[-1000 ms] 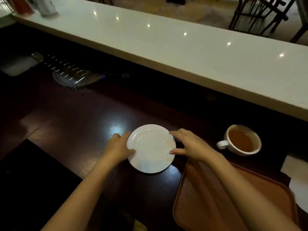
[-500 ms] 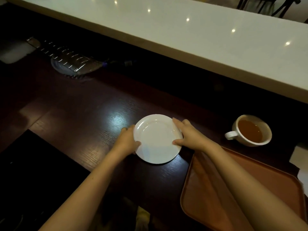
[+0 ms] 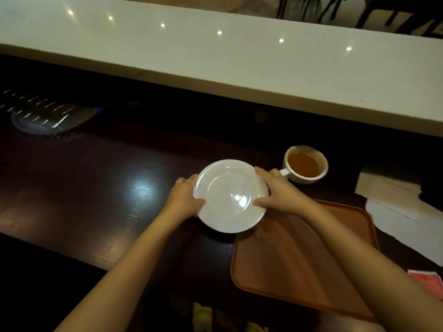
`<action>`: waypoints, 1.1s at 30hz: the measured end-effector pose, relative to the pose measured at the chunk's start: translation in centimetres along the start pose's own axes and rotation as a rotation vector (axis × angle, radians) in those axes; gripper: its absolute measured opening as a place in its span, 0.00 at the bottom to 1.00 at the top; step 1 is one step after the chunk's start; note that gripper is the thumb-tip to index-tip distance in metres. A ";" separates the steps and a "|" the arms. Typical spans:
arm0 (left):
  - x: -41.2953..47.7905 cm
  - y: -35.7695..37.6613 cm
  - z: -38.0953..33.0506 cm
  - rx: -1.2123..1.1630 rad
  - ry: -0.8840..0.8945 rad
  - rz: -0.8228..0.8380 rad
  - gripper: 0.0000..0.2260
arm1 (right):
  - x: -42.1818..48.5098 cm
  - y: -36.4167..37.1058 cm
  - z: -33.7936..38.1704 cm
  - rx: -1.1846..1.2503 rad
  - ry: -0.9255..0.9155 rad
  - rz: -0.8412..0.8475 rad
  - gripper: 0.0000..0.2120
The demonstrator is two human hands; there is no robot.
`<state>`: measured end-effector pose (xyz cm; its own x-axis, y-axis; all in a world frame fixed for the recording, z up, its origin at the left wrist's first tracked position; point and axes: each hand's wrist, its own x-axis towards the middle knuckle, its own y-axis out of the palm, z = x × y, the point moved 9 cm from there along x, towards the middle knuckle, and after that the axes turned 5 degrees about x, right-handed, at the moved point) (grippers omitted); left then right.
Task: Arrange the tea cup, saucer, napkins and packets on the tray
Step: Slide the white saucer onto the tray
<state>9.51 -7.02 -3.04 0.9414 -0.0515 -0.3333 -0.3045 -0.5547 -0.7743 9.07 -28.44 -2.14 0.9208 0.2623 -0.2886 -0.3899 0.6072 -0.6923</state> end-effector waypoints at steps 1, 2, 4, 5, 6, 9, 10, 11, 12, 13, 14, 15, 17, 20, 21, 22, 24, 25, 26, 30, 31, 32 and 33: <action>-0.1 0.6 -0.9 0.004 0.017 0.013 0.26 | -0.8 -0.5 -0.6 0.008 0.011 -0.015 0.37; -0.1 1.4 -1.8 0.013 0.033 0.028 0.26 | -1.6 -1.0 -1.3 0.021 0.028 -0.028 0.37; -0.3 2.9 -3.5 0.041 0.066 0.059 0.25 | -3.2 -1.6 -2.8 0.055 0.074 -0.042 0.39; -0.4 3.7 -4.4 0.054 0.080 0.071 0.24 | -4.1 -1.8 -3.5 0.073 0.092 -0.047 0.39; -0.6 4.5 -5.1 0.063 0.089 0.081 0.23 | -5.0 -1.9 -4.1 0.090 0.109 -0.056 0.39; -1.0 6.3 -6.7 0.105 0.105 0.089 0.22 | -7.5 -2.5 -5.8 0.108 0.157 -0.121 0.38; -1.2 6.7 -7.1 0.120 0.114 0.087 0.22 | -8.2 -2.6 -6.2 0.104 0.160 -0.142 0.38; -1.4 7.0 -7.4 0.132 0.124 0.085 0.23 | -8.8 -2.7 -6.6 0.100 0.162 -0.158 0.38; -1.6 7.3 -7.7 0.141 0.131 0.086 0.24 | -9.4 -2.8 -6.9 0.102 0.168 -0.165 0.39; -1.9 7.6 -8.0 0.151 0.137 0.090 0.24 | -10.0 -2.7 -7.3 0.111 0.180 -0.169 0.39; -2.1 7.9 -8.2 0.162 0.144 0.097 0.24 | -10.4 -2.7 -7.7 0.127 0.193 -0.171 0.40; -2.3 8.2 -8.5 0.174 0.150 0.107 0.25 | -10.9 -2.6 -8.0 0.143 0.200 -0.174 0.40; -2.6 9.0 -8.9 0.194 0.153 0.140 0.27 | -11.5 -2.4 -8.4 0.157 0.203 -0.170 0.40; -3.0 9.9 -9.5 0.232 0.153 0.181 0.28 | -12.3 -1.8 -8.9 0.156 0.216 -0.145 0.39; -3.1 10.1 -9.7 0.242 0.155 0.189 0.28 | -12.6 -1.6 -9.2 0.161 0.220 -0.141 0.39; -3.2 10.4 -9.8 0.253 0.157 0.195 0.28 | -12.7 -1.5 -9.4 0.166 0.223 -0.142 0.39; -3.3 10.8 -10.0 0.281 0.158 0.205 0.28 | -13.0 -1.3 -9.8 0.182 0.233 -0.149 0.40; -3.4 11.0 -10.1 0.294 0.158 0.208 0.28 | -13.1 -1.2 -10.1 0.191 0.242 -0.151 0.40; -3.5 11.2 -10.1 0.304 0.158 0.211 0.27 | -13.2 -1.0 -10.4 0.199 0.252 -0.151 0.40; -3.5 11.5 -10.1 0.351 0.135 0.208 0.23 | -13.3 -0.4 -11.4 0.208 0.312 -0.139 0.40; -3.5 11.5 -10.0 0.356 0.130 0.208 0.23 | -13.3 -0.3 -11.6 0.208 0.322 -0.140 0.40; -3.4 11.6 -9.9 0.357 0.128 0.211 0.23 | -13.2 -0.3 -11.6 0.209 0.325 -0.142 0.40; -3.4 11.6 -9.9 0.357 0.129 0.214 0.23 | -13.2 -0.3 -11.6 0.209 0.323 -0.143 0.40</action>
<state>4.22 -21.49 -5.62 0.8553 -0.2503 -0.4538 -0.5042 -0.1997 -0.8402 -2.92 -40.74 -5.80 0.9076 -0.0648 -0.4148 -0.2198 0.7684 -0.6010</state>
